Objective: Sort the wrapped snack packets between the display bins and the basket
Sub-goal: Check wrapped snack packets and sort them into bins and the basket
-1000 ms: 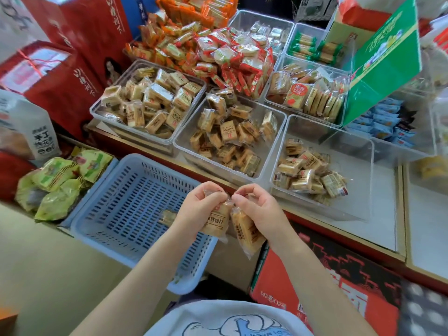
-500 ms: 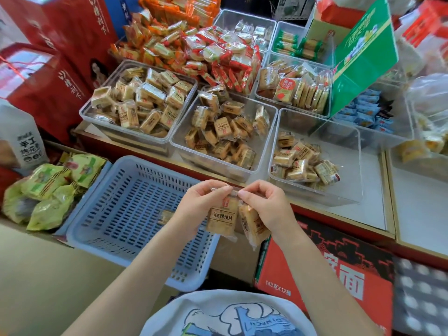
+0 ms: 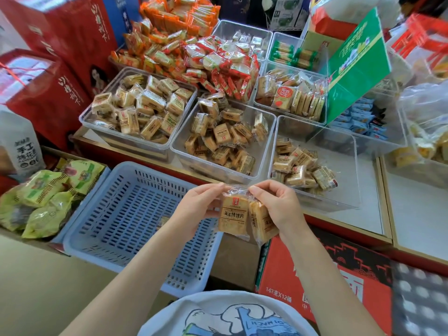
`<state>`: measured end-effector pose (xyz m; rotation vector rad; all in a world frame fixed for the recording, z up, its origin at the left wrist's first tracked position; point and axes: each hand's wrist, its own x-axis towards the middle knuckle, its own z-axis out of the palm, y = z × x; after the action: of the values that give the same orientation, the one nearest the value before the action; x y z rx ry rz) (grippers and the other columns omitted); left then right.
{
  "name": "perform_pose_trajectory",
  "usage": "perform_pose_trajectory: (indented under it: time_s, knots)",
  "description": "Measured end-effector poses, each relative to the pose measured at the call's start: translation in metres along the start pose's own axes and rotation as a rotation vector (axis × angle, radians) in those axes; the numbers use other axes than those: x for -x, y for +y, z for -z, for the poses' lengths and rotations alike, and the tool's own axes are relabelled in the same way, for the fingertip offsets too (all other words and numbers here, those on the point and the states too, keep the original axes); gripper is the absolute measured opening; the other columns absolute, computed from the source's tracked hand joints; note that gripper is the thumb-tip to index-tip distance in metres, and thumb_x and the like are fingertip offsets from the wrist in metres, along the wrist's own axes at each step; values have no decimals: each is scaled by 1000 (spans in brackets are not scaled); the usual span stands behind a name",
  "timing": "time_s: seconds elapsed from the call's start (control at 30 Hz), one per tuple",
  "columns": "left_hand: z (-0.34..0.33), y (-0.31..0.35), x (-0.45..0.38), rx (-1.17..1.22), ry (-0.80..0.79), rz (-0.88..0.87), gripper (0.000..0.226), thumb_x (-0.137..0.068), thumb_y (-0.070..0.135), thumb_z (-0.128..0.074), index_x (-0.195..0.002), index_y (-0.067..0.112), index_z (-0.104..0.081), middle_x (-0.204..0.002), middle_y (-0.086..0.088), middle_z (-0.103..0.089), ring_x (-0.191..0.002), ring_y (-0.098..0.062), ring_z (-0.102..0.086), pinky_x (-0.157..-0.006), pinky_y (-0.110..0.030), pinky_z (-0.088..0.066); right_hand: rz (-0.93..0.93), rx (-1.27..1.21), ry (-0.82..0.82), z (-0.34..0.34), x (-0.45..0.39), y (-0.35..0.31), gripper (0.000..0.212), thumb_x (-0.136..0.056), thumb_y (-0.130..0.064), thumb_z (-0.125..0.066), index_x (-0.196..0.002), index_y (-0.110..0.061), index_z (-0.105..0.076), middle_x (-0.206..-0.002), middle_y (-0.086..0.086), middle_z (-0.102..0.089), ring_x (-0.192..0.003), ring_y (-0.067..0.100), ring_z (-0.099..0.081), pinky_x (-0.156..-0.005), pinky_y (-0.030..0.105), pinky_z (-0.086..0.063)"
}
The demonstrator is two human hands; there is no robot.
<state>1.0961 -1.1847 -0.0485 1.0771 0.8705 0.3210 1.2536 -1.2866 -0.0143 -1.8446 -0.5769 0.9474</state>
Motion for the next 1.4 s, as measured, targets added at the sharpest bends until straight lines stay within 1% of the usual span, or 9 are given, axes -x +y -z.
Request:
perform_pose_trajectory:
  time_s: [0.13,0.3,0.43,0.67,0.83,0.9,1.0,1.23,1.4]
  knots:
    - [5,4,1,-114,-224,-10,43,-90,10,-74,-129,22,-61,-112,-10,-74,-102,-22,-73,-76,-31,-59,-48,-63,50,2,-5,0,16,-96,-22,-68,-82,-22,-75,-84,8,-75,-78,24,-69,-81,51,-60]
    - [9,0,-7,13,35,-6,34,-92,8,-73,-123,14,-60,-112,-11,-76,-101,-27,-74,-85,-41,-61,-18,-81,-34,2,-8,1,18,-97,-22,-67,-113,-32,-69,-92,-7,-75,-86,15,-72,-78,36,-60]
    - [15,2,-12,303,143,54,36,-92,9,-71,-124,3,-56,-108,-20,-75,-92,-29,-74,-70,-30,-63,-16,55,-185,-3,-4,0,11,-93,-24,-72,-104,-26,-71,-93,-3,-75,-78,9,-71,-69,22,-53]
    - [14,6,-12,265,104,108,45,-93,15,-71,-131,2,-52,-108,-19,-75,-88,-22,-73,-67,-28,-62,30,101,-142,-12,-7,-1,9,-93,-19,-71,-85,-22,-68,-81,-2,-71,-73,9,-64,-69,24,-51]
    - [23,1,-8,-57,-18,-48,59,-81,51,-78,-135,48,-52,-135,9,-57,-119,-4,-59,-102,-29,-44,22,58,-130,-9,-11,-4,8,-95,-21,-70,-88,-16,-70,-75,-3,-68,-66,10,-62,-67,26,-50]
    - [25,3,-5,-286,-106,-135,59,-78,49,-83,-131,51,-57,-130,15,-62,-118,0,-58,-101,-25,-44,-4,17,-138,-9,-11,-4,10,-96,-21,-68,-90,-14,-70,-74,0,-68,-67,14,-62,-67,29,-51]
    - [22,3,-5,-586,35,-336,38,-83,30,-83,-117,36,-66,-109,17,-69,-105,-1,-61,-92,-30,-50,-63,-30,-176,-12,-10,-4,14,-99,-24,-65,-91,-12,-68,-76,5,-69,-70,20,-64,-69,35,-53]
    - [22,9,4,-287,-81,-270,39,-91,18,-76,-125,23,-60,-104,-9,-77,-99,-27,-74,-94,-55,-56,-4,-109,-271,-5,-7,-9,16,-92,-27,-73,-107,-24,-67,-100,14,-73,-83,25,-70,-76,39,-57]
    - [16,13,8,-98,-134,-231,46,-84,17,-80,-124,20,-59,-103,-15,-76,-96,-28,-72,-92,-48,-56,62,-102,-258,-1,-2,-7,9,-90,-23,-77,-98,-22,-73,-106,16,-72,-99,38,-69,-90,49,-57]
